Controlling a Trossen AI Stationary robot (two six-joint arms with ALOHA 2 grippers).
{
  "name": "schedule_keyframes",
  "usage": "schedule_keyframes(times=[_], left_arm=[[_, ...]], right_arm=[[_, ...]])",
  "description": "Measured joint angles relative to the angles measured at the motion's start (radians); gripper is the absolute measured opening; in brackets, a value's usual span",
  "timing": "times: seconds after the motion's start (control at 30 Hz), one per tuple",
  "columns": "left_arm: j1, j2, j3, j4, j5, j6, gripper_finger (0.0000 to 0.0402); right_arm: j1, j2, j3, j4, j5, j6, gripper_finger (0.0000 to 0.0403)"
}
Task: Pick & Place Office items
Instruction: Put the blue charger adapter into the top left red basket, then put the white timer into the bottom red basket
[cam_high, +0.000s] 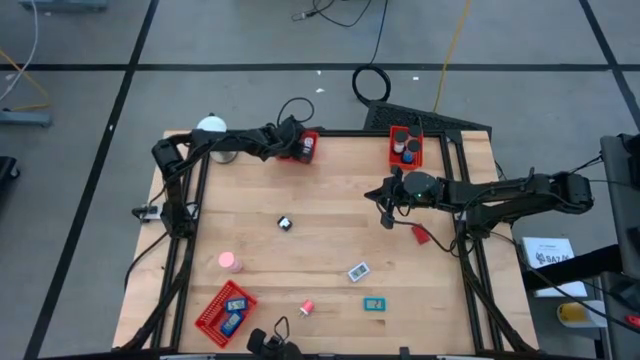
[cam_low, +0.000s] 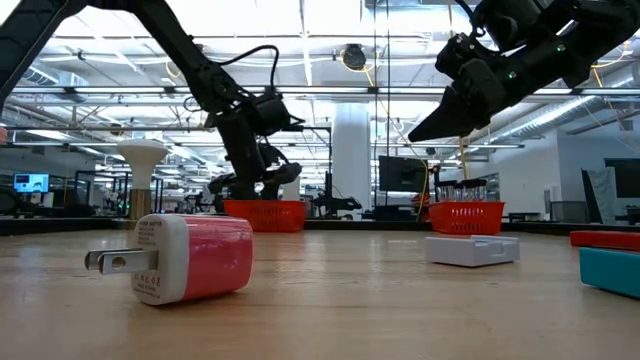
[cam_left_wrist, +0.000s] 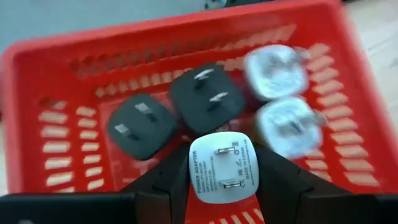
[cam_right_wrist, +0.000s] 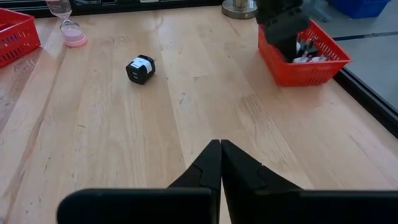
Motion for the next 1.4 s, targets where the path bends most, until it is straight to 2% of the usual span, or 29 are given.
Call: schedule_keyframes(times=[0.27,0.6,0.8,0.93,1.07,1.23,1.4], left_arm=[[-0.003,0.000,0.000,0.016,0.005,0.007,0.0150],[-0.003,-0.002,0.000,0.015,0.005,0.027,0.0227],[-0.003,-0.053,0.000,0.011,0.004,0.059,0.0239],[-0.016,-0.114,0.000,-0.018,0.001,0.098,0.0225],[-0.067,-0.174,0.000,-0.040,-0.003,0.204,0.0193],[-0.193,-0.209,0.000,-0.035,-0.041,0.289,0.0135],[-0.326,-0.208,-0.078,0.102,-0.051,0.315,0.0082]], right_arm=[[0.000,0.000,0.000,0.000,0.000,0.000,0.0000],[0.000,0.000,0.000,0.000,-0.001,0.000,0.0000],[0.000,0.000,0.000,-0.001,-0.001,0.000,0.0000],[0.000,0.000,0.000,-0.001,-0.001,0.000,0.0000],[0.000,0.000,0.000,-0.003,-0.001,-0.001,0.0000],[0.000,0.000,0.000,-0.003,0.001,-0.017,0.0000],[0.000,0.000,0.000,-0.003,0.002,-0.026,0.0000]])
